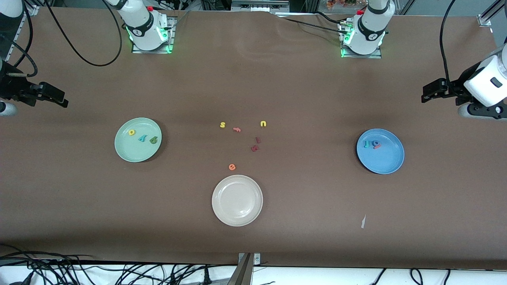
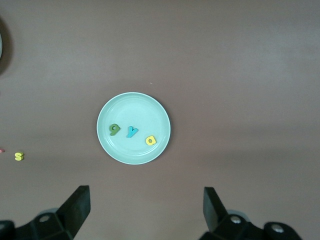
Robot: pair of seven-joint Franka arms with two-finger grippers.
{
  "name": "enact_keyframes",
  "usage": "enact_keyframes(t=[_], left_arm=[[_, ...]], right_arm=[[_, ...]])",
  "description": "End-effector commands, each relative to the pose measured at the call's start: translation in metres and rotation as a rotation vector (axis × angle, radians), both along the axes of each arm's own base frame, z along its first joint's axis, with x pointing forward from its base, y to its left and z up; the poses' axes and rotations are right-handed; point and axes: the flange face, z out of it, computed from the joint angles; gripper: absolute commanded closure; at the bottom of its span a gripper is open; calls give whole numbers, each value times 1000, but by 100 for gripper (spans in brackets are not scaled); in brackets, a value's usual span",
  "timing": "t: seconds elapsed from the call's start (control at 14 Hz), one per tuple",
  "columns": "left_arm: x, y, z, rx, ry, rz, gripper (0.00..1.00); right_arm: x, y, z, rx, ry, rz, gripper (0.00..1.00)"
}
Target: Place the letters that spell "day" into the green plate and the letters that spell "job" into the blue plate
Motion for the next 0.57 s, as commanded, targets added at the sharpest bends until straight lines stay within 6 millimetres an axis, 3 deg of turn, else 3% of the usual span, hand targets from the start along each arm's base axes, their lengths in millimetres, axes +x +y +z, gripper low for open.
enact_keyframes(t=[0.0, 0.5], left_arm=[[2, 1, 5, -17, 6, -17, 0], [2, 0, 6, -10, 3, -20, 0]], right_arm=[[1, -1, 6, 17, 4, 1, 0], [0, 1, 5, 19, 10, 1, 0]])
